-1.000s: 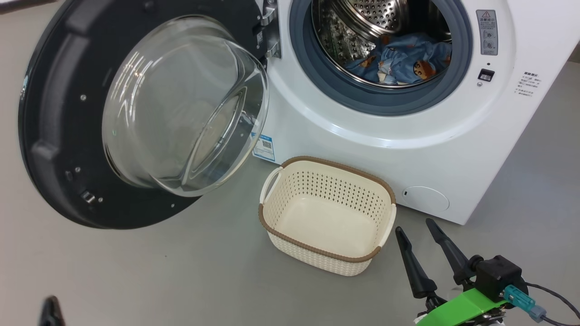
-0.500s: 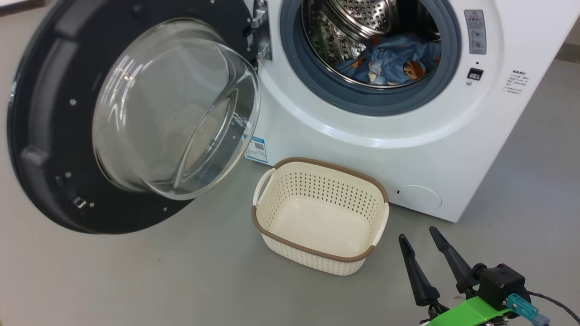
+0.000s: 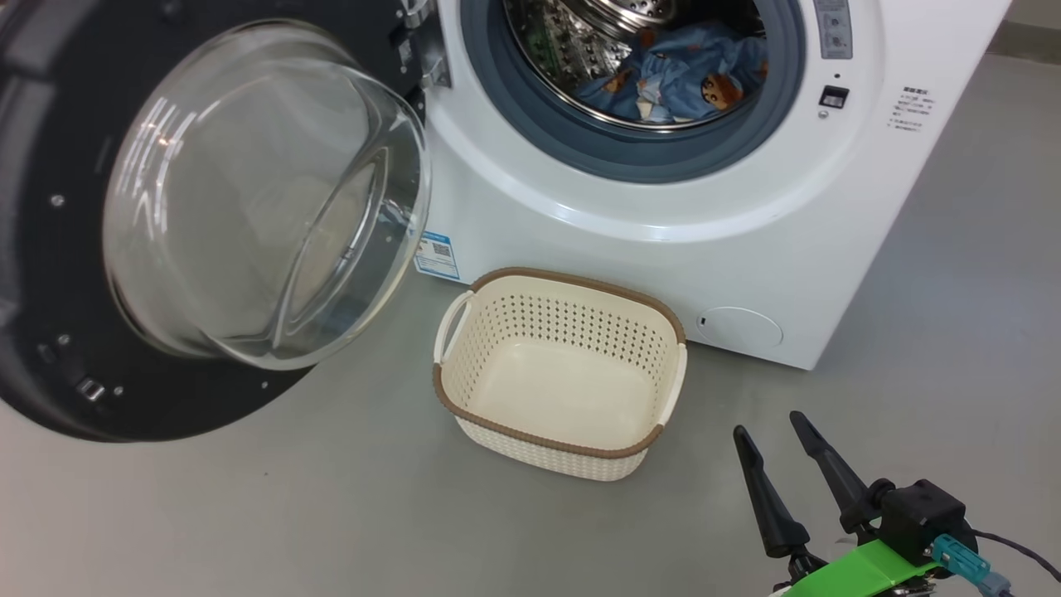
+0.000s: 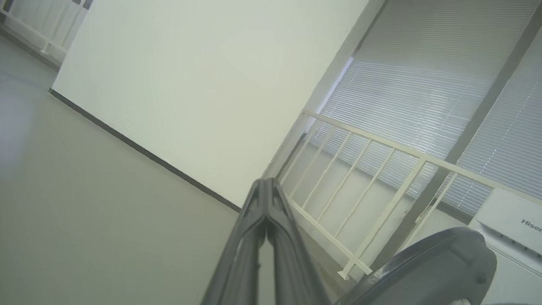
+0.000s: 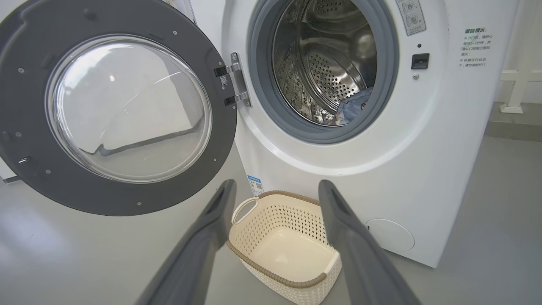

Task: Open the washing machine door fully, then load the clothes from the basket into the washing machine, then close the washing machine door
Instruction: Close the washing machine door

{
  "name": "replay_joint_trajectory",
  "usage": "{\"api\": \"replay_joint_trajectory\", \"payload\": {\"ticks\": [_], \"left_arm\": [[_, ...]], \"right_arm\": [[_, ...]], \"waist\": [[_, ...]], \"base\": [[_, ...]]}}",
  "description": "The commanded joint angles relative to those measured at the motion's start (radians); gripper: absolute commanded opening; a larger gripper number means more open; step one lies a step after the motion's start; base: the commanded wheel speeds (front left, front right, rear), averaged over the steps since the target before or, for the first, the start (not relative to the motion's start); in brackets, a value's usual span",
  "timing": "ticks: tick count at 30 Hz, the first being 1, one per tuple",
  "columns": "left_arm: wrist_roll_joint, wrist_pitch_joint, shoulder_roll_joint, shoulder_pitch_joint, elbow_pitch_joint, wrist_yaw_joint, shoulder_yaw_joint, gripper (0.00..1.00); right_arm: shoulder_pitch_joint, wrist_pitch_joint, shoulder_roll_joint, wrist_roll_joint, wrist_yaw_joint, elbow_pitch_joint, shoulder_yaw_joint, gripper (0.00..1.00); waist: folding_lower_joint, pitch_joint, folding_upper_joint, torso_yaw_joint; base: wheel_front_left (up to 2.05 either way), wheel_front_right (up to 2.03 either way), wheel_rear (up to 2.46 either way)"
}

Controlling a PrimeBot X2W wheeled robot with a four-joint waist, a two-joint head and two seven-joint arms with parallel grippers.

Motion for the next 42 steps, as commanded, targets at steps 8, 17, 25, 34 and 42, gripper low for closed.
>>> {"api": "replay_joint_trajectory", "payload": {"ticks": [8, 17, 25, 34, 42], "left_arm": [[-0.377, 0.131, 0.186, -0.105, 0.125, -0.007, 0.029, 0.0], [-0.661, 0.332, 0.265, -0.15, 0.297, -0.007, 0.108, 0.0], [-0.711, 0.424, 0.293, -0.174, 0.357, -0.007, 0.092, 0.0], [-0.753, 0.468, 0.276, -0.188, 0.321, -0.007, 0.071, 0.0], [-0.776, 0.504, 0.262, -0.165, 0.294, -0.007, 0.054, 0.0]], "right_arm": [[-0.055, -0.005, -0.028, 0.002, 0.006, -0.024, 0.033, 1.0], [-0.07, -0.005, -0.053, 0.005, 0.006, -0.029, 0.032, 1.0], [-0.085, -0.005, -0.071, 0.012, 0.006, -0.032, 0.037, 1.0], [-0.094, -0.005, -0.077, 0.018, 0.006, -0.033, 0.038, 1.0], [-0.098, -0.005, -0.082, 0.023, 0.006, -0.032, 0.036, 1.0]], "waist": [[-0.0001, 0.032, 0.0, -0.058], [-0.0001, 0.067, 0.0, -0.114], [-0.0001, 0.092, 0.0, -0.14], [-0.0001, 0.115, 0.0, -0.161], [-0.0001, 0.125, 0.0, -0.179]], "base": [[0.0, 0.0, 0.0], [0.0, 0.0, 0.0], [0.0, 0.0, 0.0], [0.0, 0.0, 0.0], [0.0, 0.0, 0.0]]}}
